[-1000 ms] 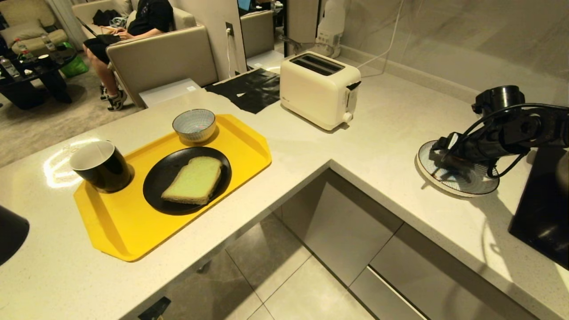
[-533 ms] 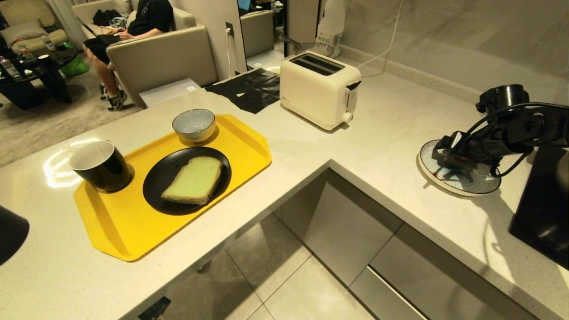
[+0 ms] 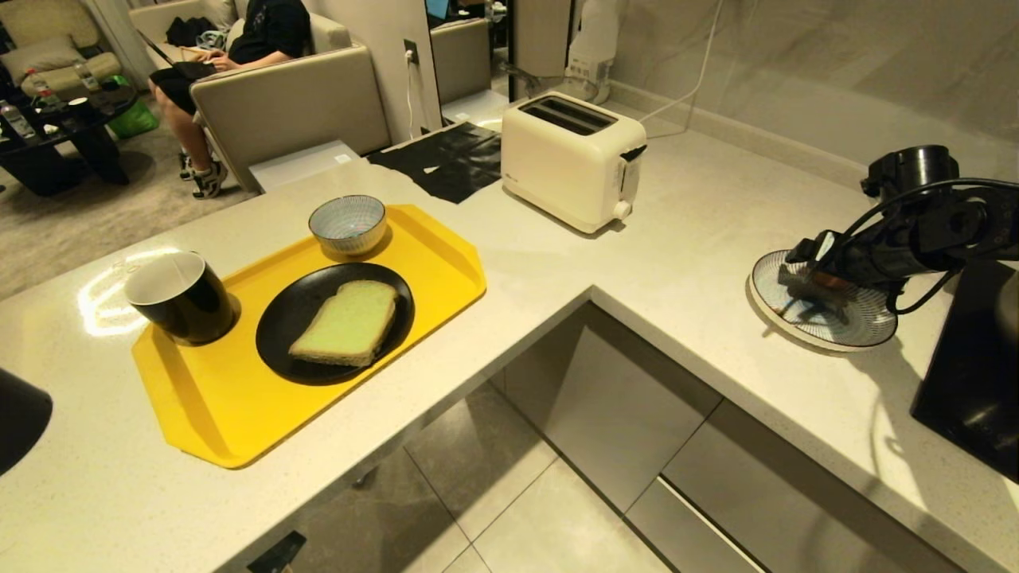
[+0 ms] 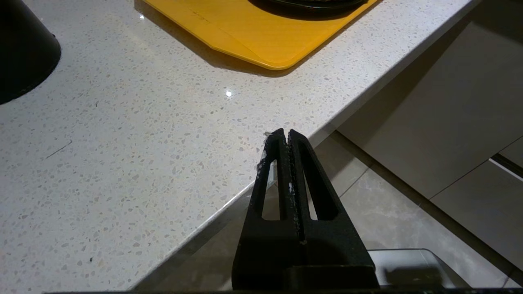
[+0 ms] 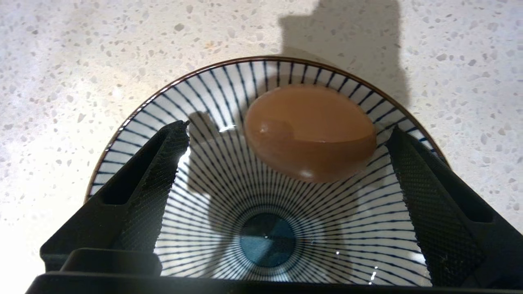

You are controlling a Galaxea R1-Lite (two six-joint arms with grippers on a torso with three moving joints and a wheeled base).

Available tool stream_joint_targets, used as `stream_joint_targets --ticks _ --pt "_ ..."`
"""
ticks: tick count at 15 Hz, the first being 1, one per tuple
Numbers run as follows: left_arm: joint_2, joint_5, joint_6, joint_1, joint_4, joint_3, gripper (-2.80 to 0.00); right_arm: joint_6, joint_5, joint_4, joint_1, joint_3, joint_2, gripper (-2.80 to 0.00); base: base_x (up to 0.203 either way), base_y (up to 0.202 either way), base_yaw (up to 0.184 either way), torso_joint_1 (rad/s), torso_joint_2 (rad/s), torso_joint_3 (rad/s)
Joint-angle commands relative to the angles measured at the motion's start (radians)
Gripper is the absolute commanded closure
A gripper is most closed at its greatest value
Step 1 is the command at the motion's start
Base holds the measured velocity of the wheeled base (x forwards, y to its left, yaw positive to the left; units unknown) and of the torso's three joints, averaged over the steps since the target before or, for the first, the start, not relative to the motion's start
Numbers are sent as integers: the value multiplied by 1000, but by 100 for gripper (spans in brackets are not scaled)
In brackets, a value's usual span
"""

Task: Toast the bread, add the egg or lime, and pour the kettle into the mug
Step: Pick up the egg

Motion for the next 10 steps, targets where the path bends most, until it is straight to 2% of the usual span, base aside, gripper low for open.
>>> stream_joint_targets --ticks 1,10 --pt "0 0 0 1 0 0 0 2 -2 2 -1 0 1 -280 0 0 0 0 0 0" --pt "-1 0 0 0 0 0 0 2 -2 0 -7 -2 8 -280 0 0 0 0 0 0"
